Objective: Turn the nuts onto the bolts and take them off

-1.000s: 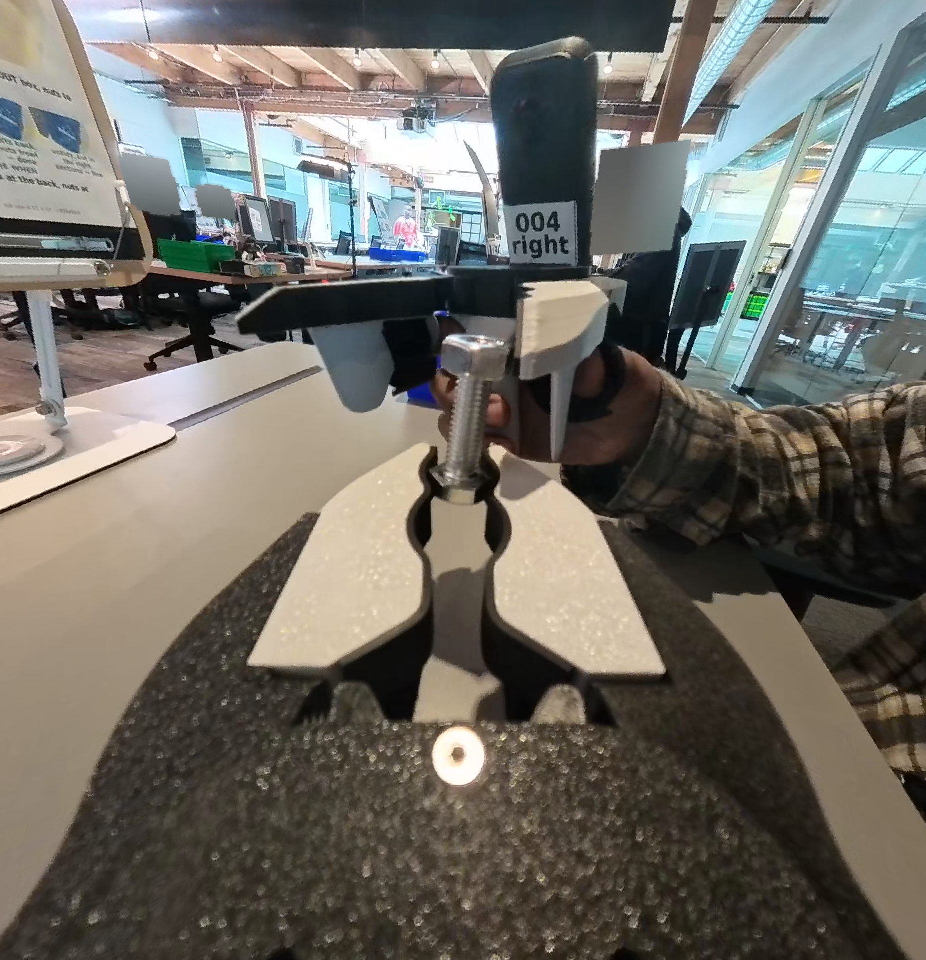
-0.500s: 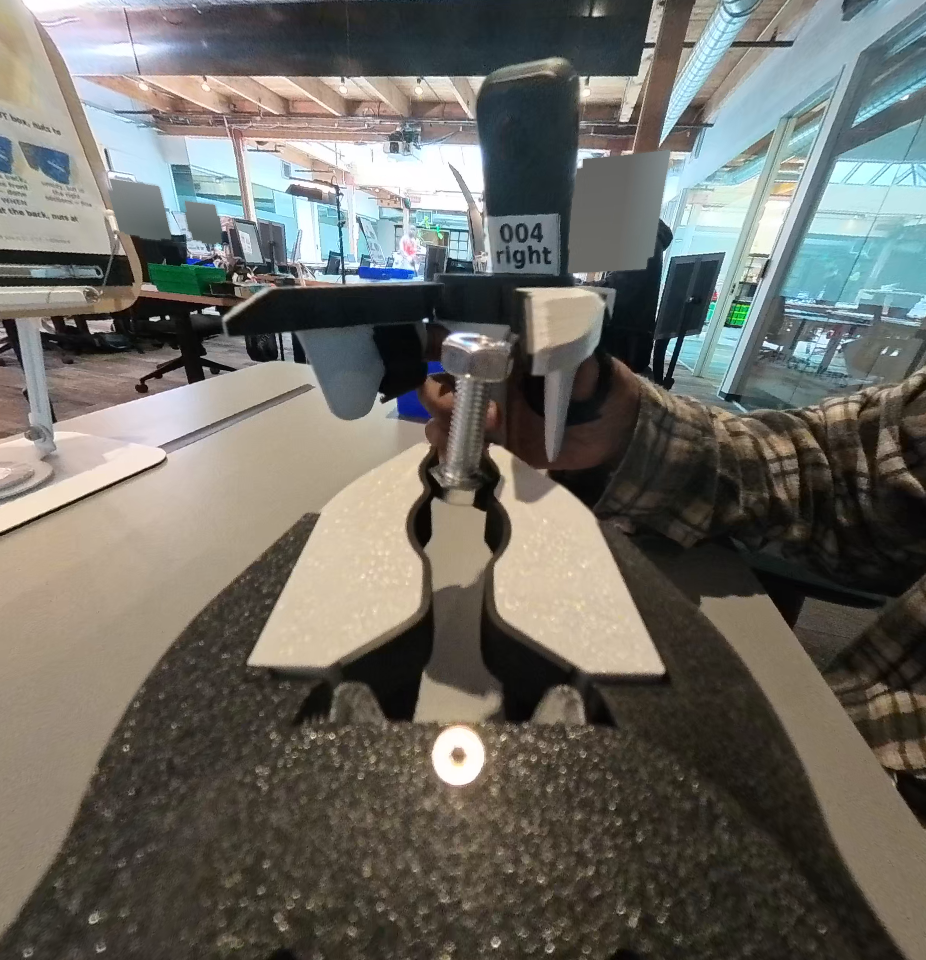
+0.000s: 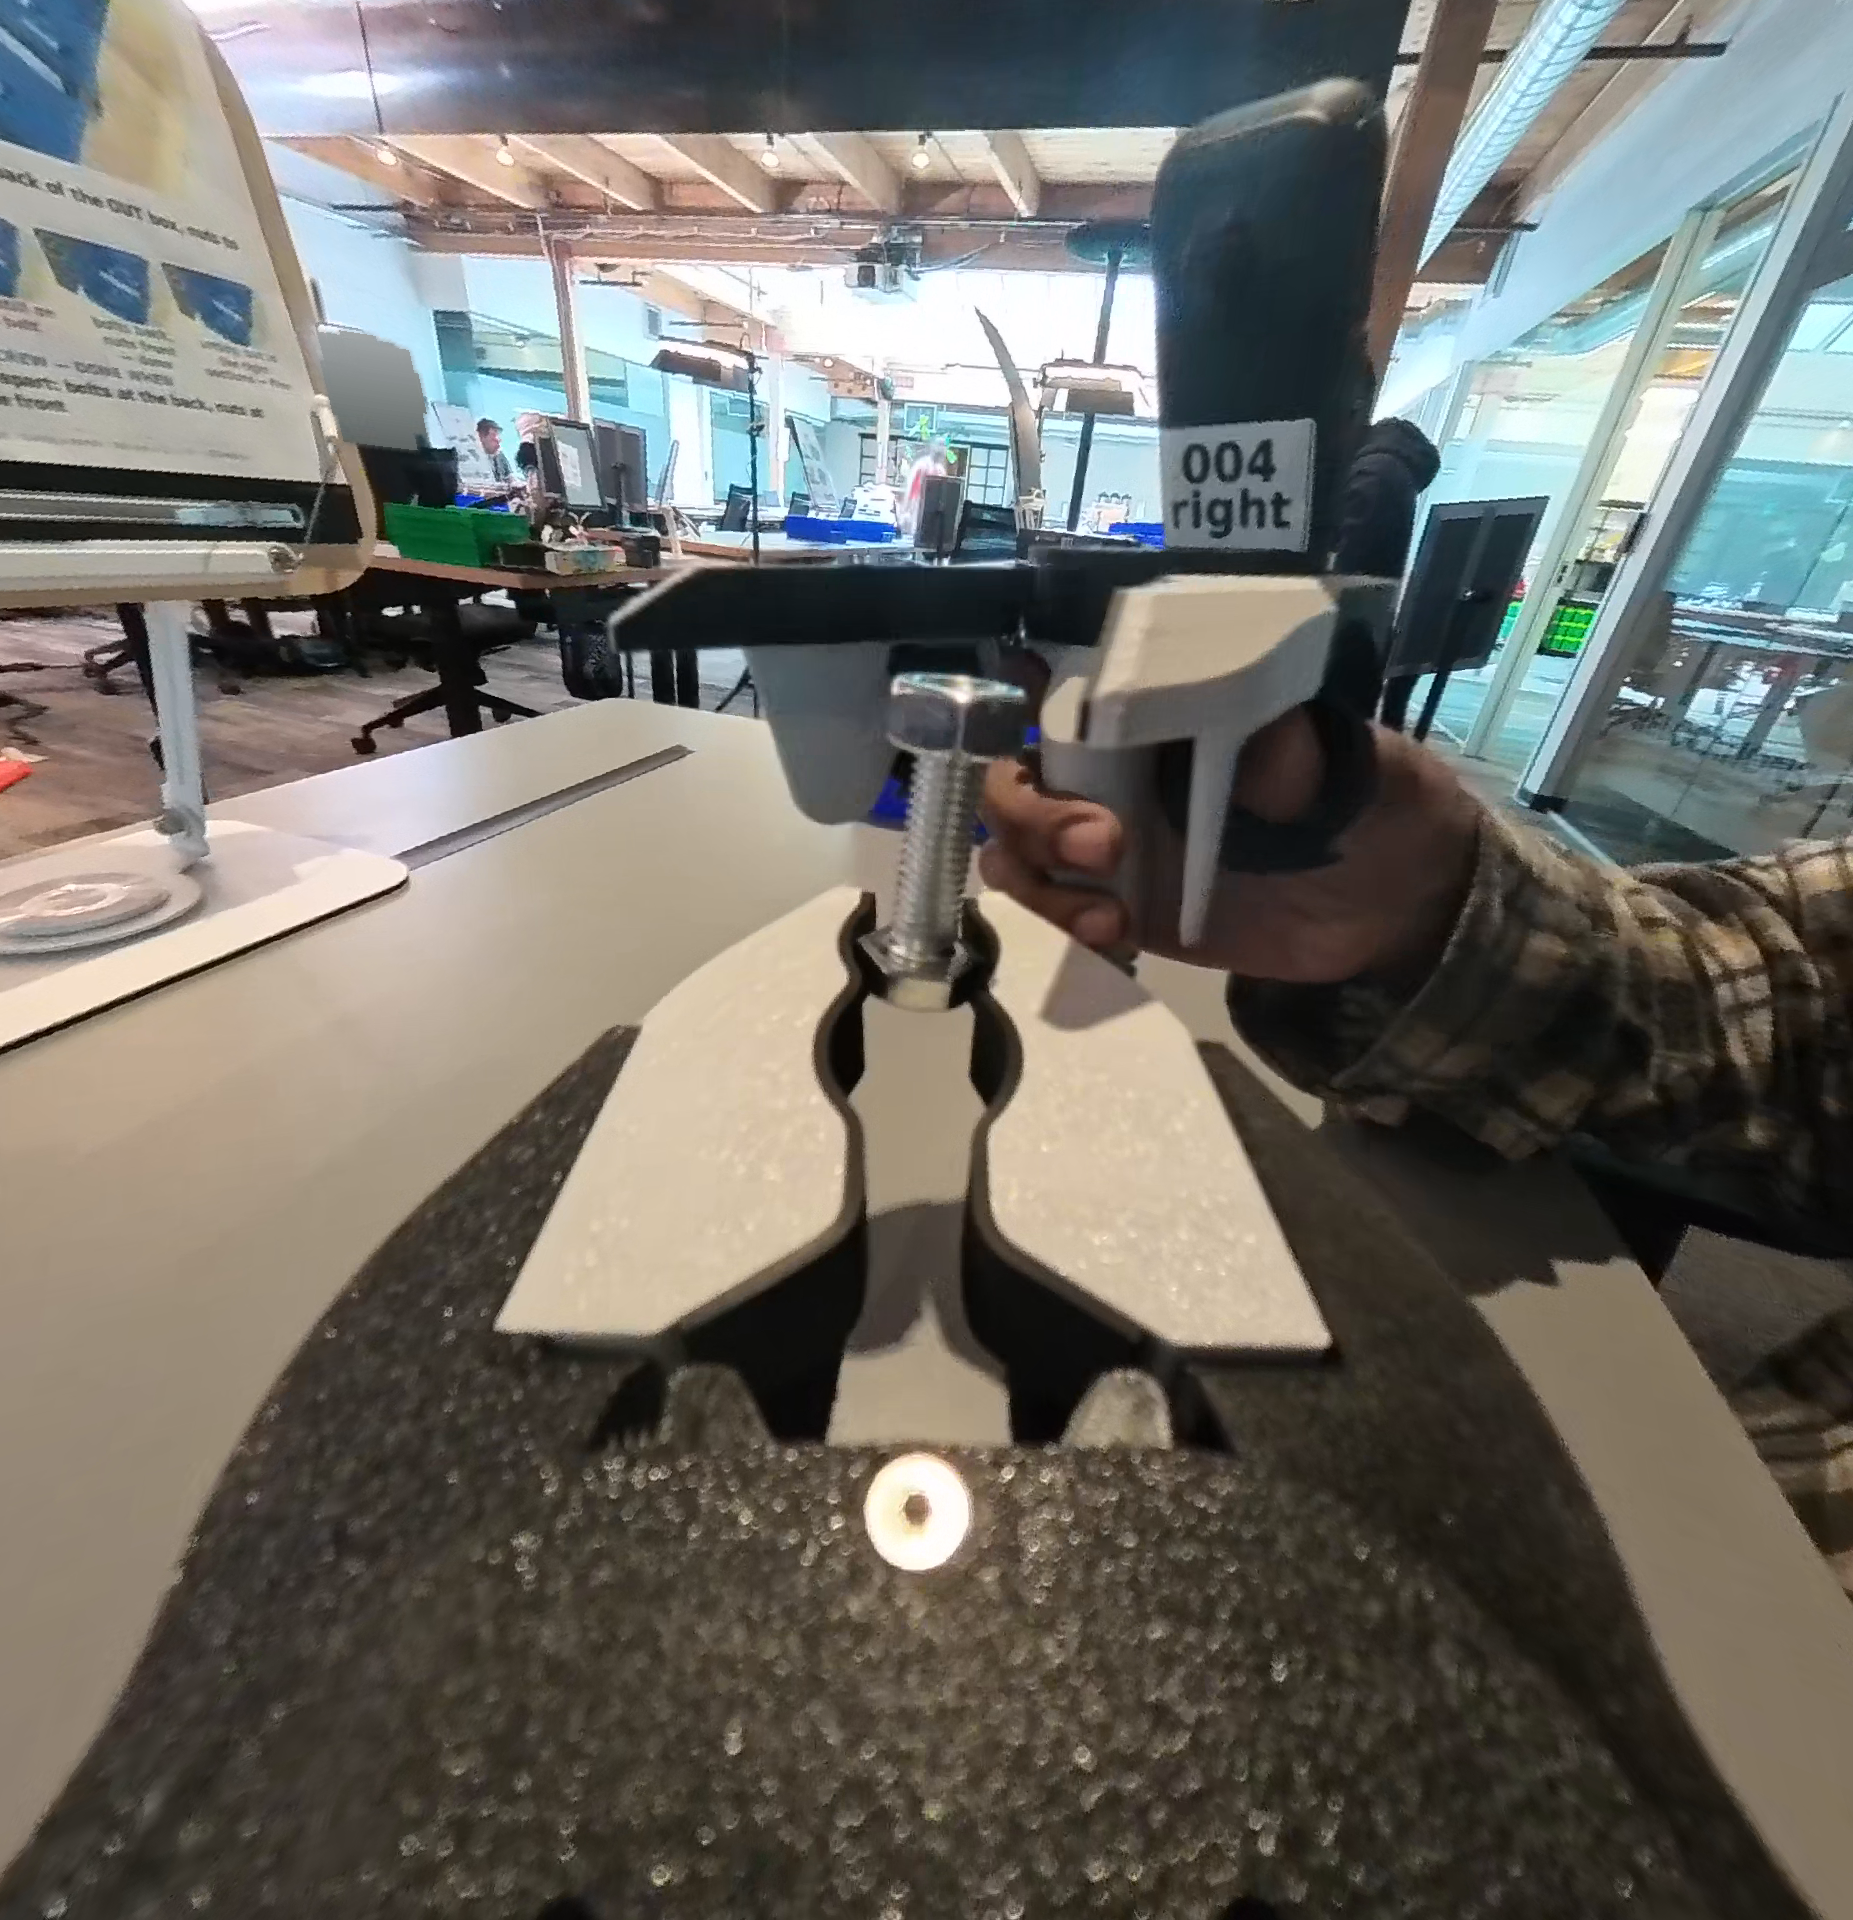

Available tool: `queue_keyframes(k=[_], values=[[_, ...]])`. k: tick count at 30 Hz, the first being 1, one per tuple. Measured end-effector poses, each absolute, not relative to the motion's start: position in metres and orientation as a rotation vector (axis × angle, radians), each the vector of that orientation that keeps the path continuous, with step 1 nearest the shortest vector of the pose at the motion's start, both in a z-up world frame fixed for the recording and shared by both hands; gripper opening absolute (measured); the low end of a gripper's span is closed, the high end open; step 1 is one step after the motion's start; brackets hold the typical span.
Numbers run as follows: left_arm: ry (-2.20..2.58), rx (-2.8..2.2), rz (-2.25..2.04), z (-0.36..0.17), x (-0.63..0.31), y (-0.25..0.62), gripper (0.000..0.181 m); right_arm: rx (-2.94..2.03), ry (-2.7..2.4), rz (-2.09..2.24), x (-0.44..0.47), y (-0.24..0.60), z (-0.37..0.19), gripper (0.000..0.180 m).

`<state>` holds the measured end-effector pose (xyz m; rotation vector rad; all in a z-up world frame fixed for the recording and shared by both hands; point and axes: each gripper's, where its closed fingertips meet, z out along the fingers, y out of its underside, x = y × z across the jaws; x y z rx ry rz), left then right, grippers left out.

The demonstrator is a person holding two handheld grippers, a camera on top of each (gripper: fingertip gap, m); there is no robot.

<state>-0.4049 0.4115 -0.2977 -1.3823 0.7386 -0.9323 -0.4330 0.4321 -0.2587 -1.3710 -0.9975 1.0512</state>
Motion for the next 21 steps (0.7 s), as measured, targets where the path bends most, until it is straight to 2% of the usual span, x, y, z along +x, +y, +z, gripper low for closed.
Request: queue_keyframes(k=[21], values=[[0.743, -1.344, -0.949, -0.292, -0.405, 0.408, 0.015, -1.3, -1.032, 1.14, -0.427, 0.431, -0.249, 0.098]])
